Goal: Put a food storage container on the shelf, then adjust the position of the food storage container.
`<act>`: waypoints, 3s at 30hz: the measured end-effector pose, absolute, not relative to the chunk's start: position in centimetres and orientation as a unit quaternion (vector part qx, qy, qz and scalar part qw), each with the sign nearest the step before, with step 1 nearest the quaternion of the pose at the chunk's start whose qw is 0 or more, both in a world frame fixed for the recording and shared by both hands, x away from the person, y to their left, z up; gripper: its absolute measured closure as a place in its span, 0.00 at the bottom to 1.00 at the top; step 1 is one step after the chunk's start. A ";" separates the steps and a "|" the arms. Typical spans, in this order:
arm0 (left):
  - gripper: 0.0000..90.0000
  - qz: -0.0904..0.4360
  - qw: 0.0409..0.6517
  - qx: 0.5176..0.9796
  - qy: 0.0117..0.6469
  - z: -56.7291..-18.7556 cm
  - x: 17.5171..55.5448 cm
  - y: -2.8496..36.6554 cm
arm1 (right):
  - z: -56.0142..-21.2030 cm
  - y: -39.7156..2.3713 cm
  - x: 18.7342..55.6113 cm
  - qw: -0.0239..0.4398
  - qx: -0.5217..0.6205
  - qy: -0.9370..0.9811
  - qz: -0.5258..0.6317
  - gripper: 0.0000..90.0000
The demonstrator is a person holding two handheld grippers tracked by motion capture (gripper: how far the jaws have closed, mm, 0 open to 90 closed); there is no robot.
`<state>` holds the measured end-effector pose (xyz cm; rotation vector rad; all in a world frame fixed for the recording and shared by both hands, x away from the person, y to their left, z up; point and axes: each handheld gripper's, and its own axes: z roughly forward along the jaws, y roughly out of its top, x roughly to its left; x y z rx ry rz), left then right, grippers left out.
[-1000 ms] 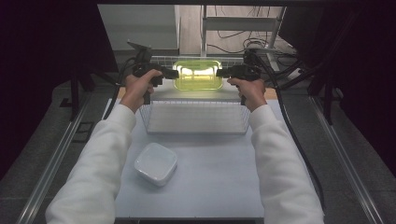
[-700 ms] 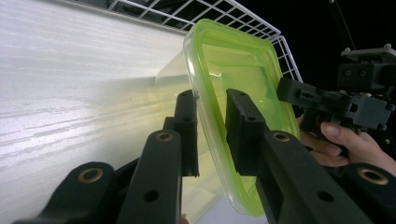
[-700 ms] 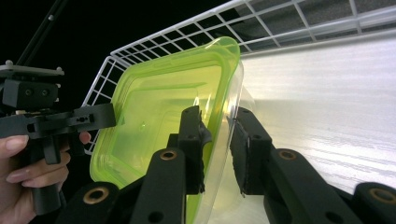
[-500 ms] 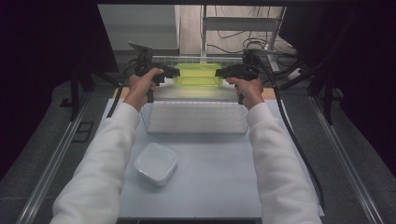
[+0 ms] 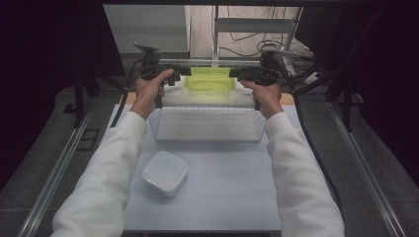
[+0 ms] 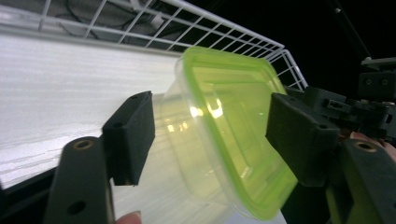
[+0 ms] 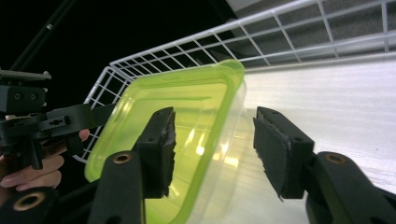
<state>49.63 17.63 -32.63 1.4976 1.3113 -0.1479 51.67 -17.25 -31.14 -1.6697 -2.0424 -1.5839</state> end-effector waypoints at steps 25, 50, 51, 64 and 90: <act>0.27 0.062 0.501 0.732 0.458 -33.9 37.5 18.8 | -31.2 -21.3 41.6 -0.077 -0.438 -0.757 -0.479 0.24; 0.29 0.046 0.439 0.770 0.461 -43.1 29.5 20.4 | -41.4 -24.0 32.7 -0.046 -0.405 -0.798 -0.444 0.28; 0.29 0.045 0.436 0.771 0.462 -43.4 29.4 20.4 | -41.7 -24.0 32.6 -0.043 -0.406 -0.798 -0.442 0.28; 0.28 0.041 0.416 0.779 0.467 -45.2 29.5 19.8 | -43.5 -24.7 31.5 -0.046 -0.414 -0.811 -0.411 0.28; 0.30 0.059 0.403 0.763 0.501 -45.8 30.1 22.0 | -45.3 -24.4 31.9 -0.036 -0.423 -0.821 -0.383 0.28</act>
